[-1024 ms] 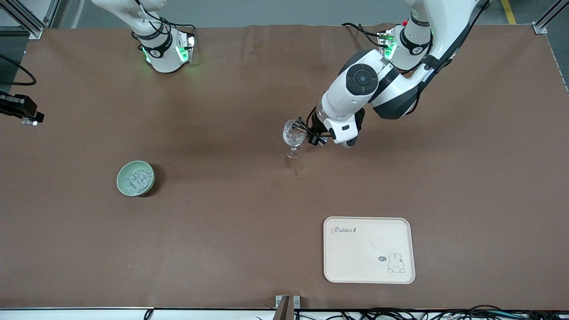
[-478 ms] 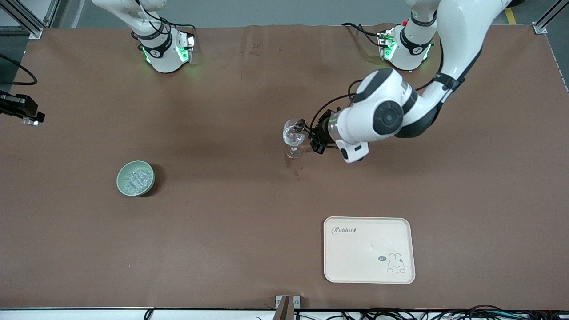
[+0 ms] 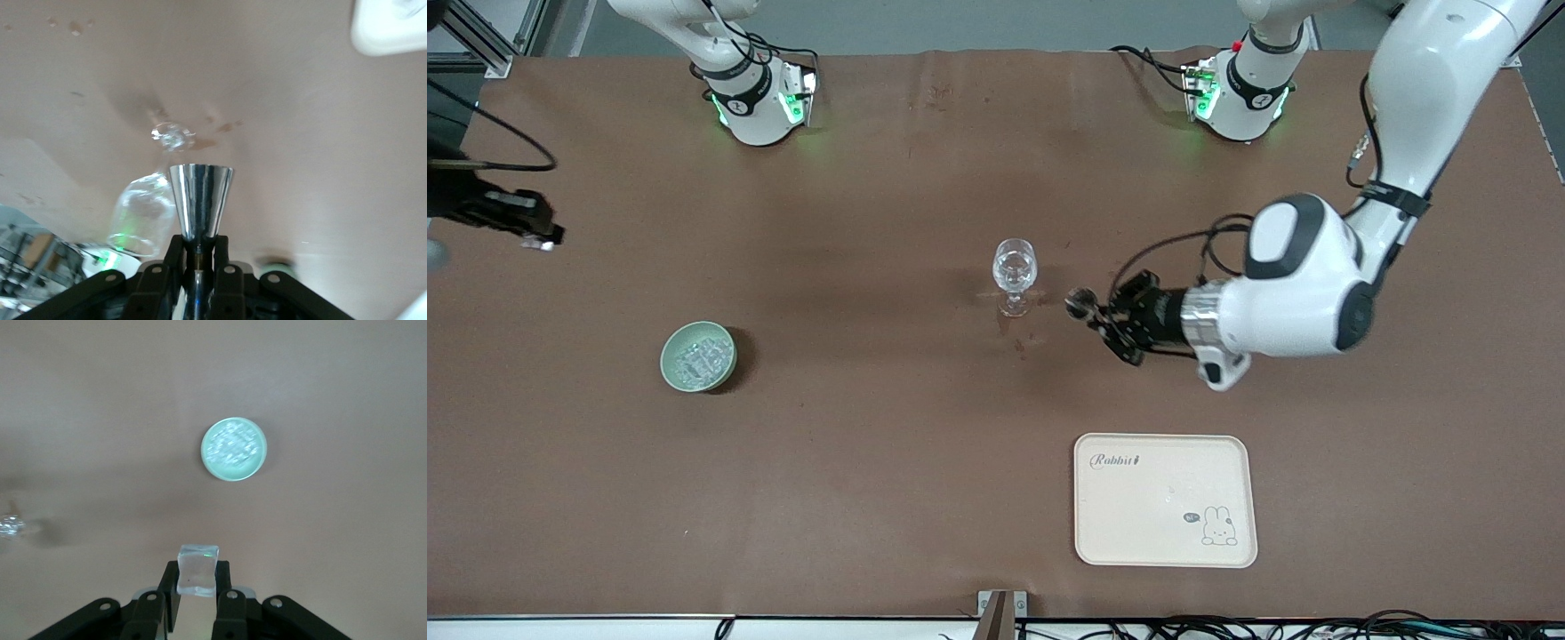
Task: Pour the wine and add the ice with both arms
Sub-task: 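Move the jigger toward the tray while the right gripper brings ice over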
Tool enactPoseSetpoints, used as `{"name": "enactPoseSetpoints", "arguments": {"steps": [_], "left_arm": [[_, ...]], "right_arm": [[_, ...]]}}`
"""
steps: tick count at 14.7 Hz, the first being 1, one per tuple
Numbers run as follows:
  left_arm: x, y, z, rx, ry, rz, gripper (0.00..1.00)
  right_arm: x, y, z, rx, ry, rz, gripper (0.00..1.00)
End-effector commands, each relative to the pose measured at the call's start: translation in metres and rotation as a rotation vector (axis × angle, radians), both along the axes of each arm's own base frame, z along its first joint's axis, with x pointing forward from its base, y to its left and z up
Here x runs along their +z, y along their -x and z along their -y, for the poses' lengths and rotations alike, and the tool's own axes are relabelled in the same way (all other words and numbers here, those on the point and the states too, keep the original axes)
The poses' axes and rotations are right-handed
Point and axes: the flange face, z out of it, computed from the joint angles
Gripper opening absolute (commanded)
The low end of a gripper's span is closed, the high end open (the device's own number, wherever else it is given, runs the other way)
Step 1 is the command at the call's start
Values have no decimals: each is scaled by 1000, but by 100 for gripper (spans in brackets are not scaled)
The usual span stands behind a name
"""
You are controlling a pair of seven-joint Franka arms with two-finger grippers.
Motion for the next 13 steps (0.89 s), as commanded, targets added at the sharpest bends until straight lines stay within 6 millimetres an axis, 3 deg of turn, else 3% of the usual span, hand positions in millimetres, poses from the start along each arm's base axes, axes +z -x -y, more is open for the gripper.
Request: {"name": "enactPoseSetpoints", "arguments": {"steps": [1, 4, 7, 11, 13], "left_arm": [[-8, -40, -26, 62, 98, -21, 1], [-27, -70, -62, 139, 135, -16, 1], [-54, -94, -106, 226, 200, 6, 1], [-109, -105, -144, 306, 309, 13, 1], [-138, -110, -163, 361, 361, 22, 1]], "right_arm": [[10, 14, -85, -63, 17, -1, 1], [0, 42, -191, -134, 32, -7, 1], [-37, 56, -282, -206, 23, -18, 1], [-101, 72, -380, -264, 2, -20, 1], [-129, 75, -413, -284, -25, -16, 1]]}}
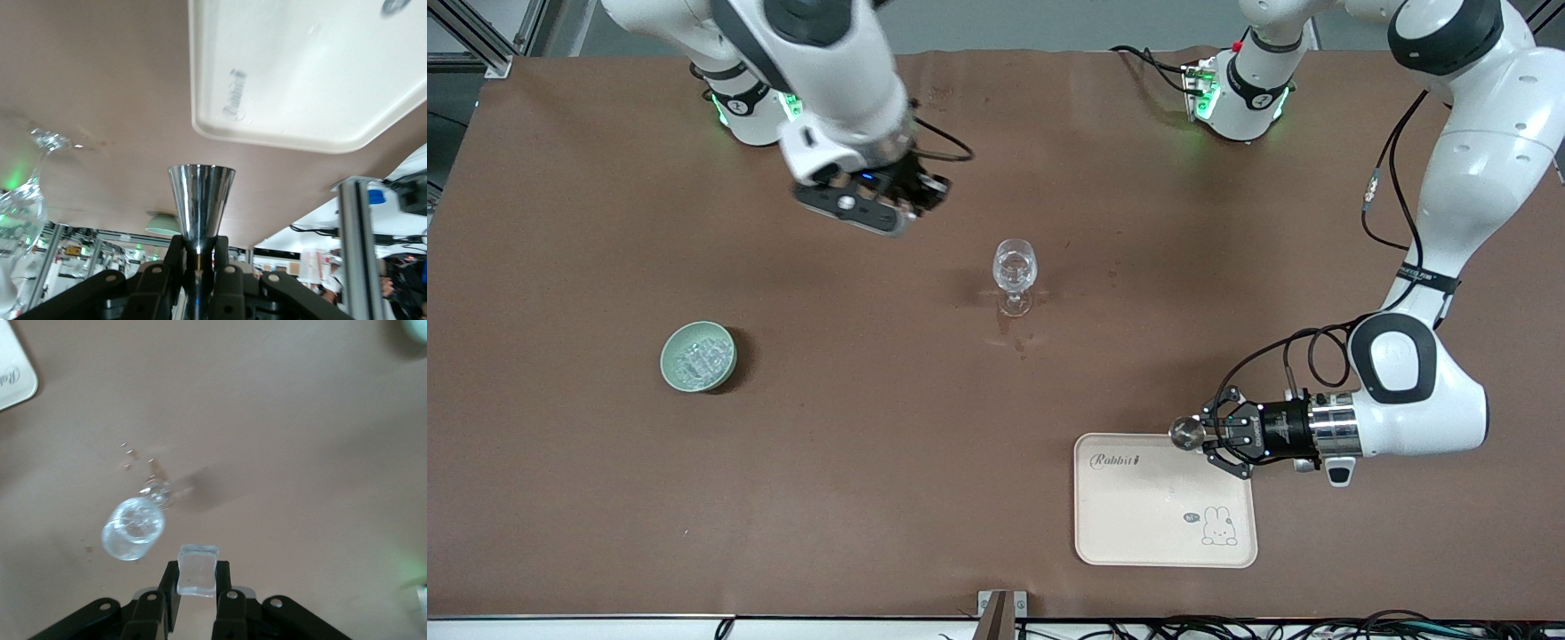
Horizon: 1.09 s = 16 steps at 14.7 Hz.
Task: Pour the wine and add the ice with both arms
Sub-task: 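Lower the jigger onto the tray while the right gripper holds ice above glass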
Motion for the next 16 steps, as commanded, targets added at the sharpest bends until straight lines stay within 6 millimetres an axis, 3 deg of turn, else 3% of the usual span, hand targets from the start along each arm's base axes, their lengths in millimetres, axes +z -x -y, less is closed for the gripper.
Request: {"name": "enactPoseSetpoints", "arguments": {"steps": [1, 4, 8, 11, 16], "left_arm": [[-34, -9, -24, 61, 79, 34, 1], [-59, -8, -56, 118, 123, 49, 1], [-93, -8, -65, 186, 160, 52, 1], [-130, -12, -76, 222, 191, 89, 2], [-143, -10, -71, 247, 206, 81, 12]], "right_arm": [[-33, 2, -39, -32, -11, 14, 1], [-64, 7, -68, -57, -21, 25, 1], [-105, 15, -94, -38, 1, 32, 1], [-115, 14, -100, -35, 6, 24, 1], [-132, 23, -113, -45, 14, 12, 2]]}}
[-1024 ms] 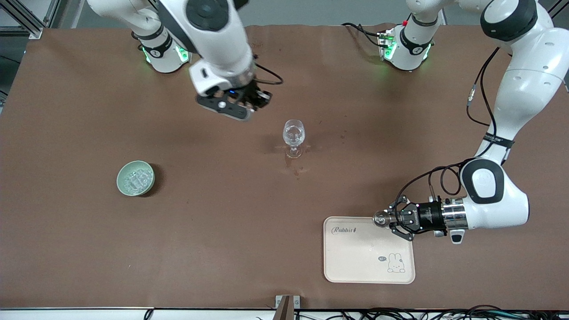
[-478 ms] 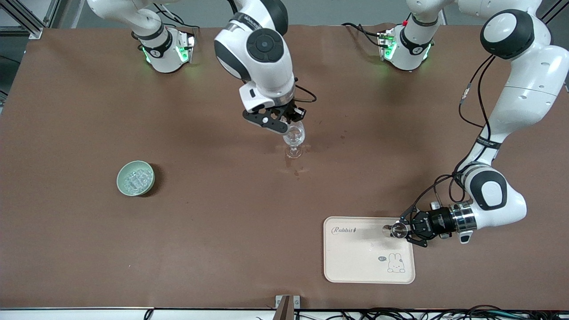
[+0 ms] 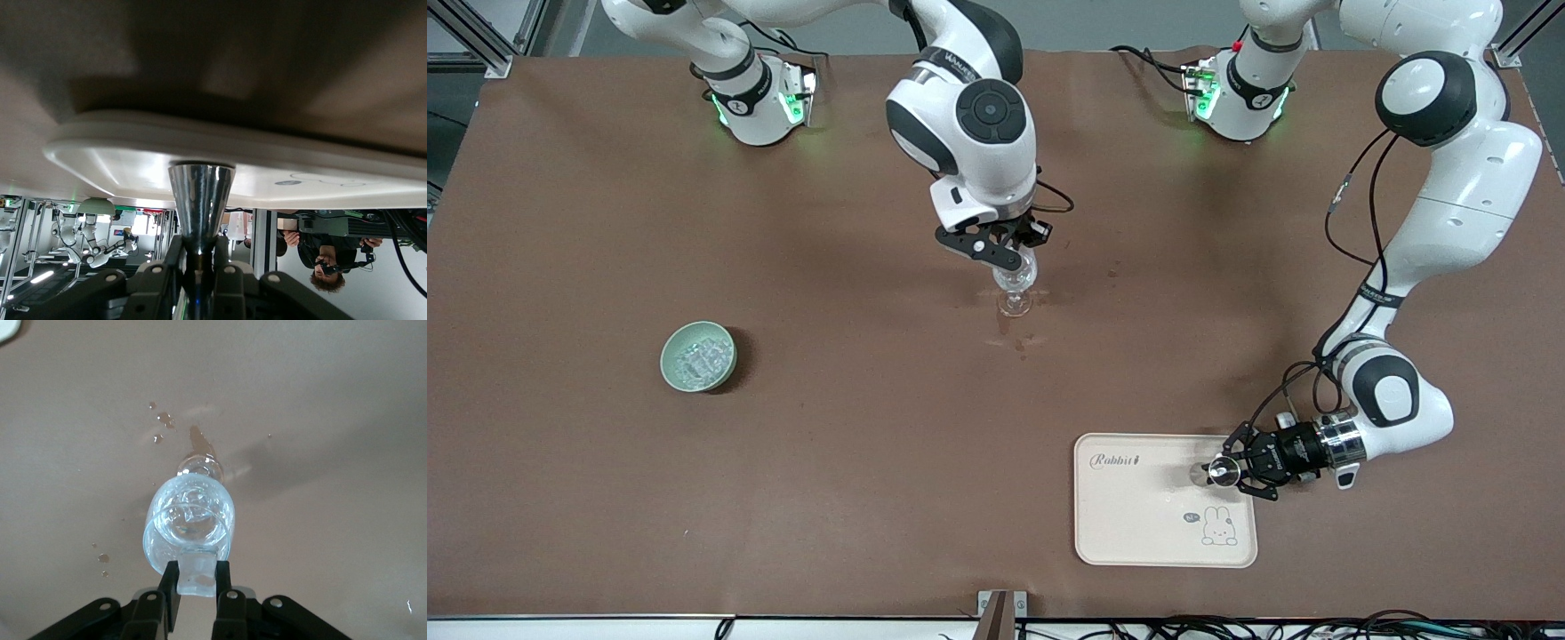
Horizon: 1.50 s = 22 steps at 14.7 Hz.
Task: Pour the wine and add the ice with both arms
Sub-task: 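Lower the jigger onto the tray while the right gripper holds ice above glass, then open the left gripper and withdraw while the right gripper drops ice in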
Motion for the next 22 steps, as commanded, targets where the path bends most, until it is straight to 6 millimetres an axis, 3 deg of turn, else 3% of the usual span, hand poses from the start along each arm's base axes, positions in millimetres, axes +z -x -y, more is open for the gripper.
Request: {"name": "enactPoseSetpoints", "arguments": {"steps": [1, 4, 5, 6, 9, 14, 16, 19, 22], "left_arm": [[1, -6, 6, 21, 12, 19, 20], [-1, -4, 2, 15, 2, 26, 53], [-4, -2, -1, 9, -5, 42, 73], [-2, -2, -8, 1, -18, 68, 100], [16, 1, -40, -26, -4, 88, 100], [61, 16, -105, -288, -182, 156, 100], [102, 14, -115, -360, -284, 200, 100], [189, 15, -117, -488, -466, 269, 100], [275, 20, -106, -591, -675, 350, 100]], "right_arm": [[1, -4, -6, -20, -8, 23, 2], [0, -8, -5, -26, -11, 30, 2], [-1, -7, -5, -22, -7, 33, 2], [-1, -7, -5, -22, -7, 35, 2], [-7, -9, -4, -23, 3, 35, 3], [-8, -13, -2, -25, 8, 41, 3], [-8, -14, 0, -27, 9, 43, 3], [-8, -14, 0, -27, 9, 43, 4], [-9, -15, 0, -27, 10, 41, 17]]}}
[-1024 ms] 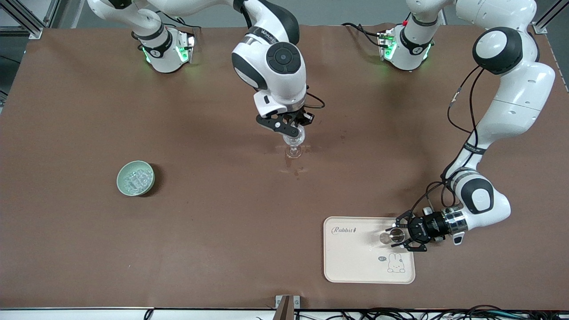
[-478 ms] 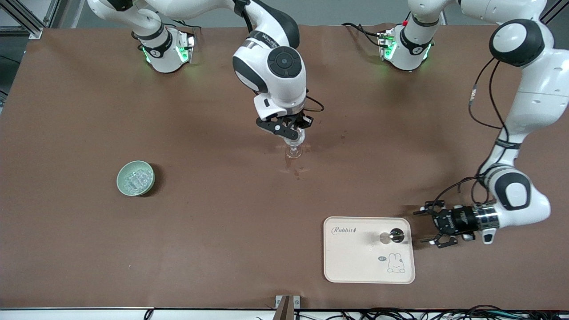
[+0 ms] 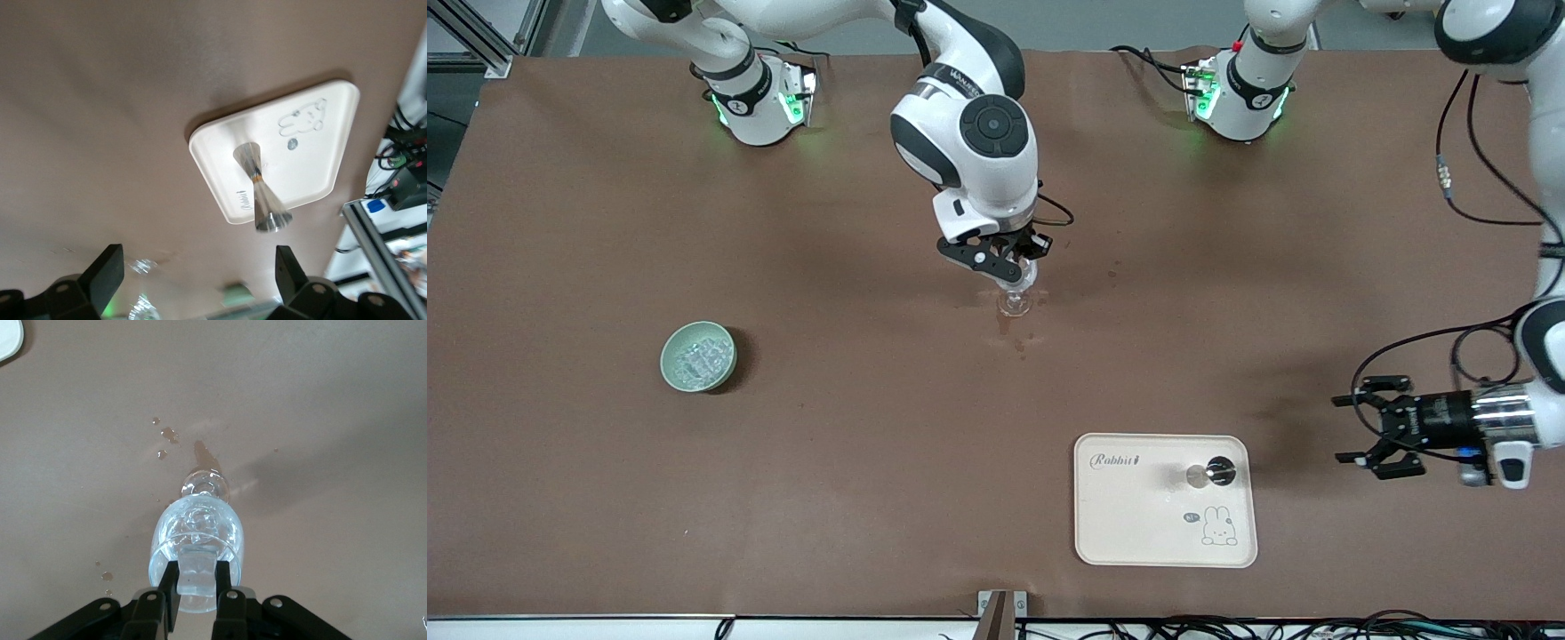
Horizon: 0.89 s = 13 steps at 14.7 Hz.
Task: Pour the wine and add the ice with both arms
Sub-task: 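Open the left gripper and withdraw while the right gripper drops ice in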
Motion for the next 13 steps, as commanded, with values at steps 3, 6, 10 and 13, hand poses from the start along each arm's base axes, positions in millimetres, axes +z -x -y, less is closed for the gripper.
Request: {"name": "enactPoseSetpoints", "arguments": {"steps": [3, 6, 10, 13], "left_arm": [[119, 17, 41, -250, -384, 203, 100], [142, 22, 64, -424, -497, 289, 100], [182, 36, 67, -649, -593, 393, 100], [217, 45, 72, -890, -757, 475, 100]], "right_arm": [[1, -1, -2, -8, 9, 14, 37], [1, 0, -4, -3, 13, 20, 49], [6, -4, 1, -9, 12, 22, 63], [42, -19, 23, -39, 7, 50, 89]]}}
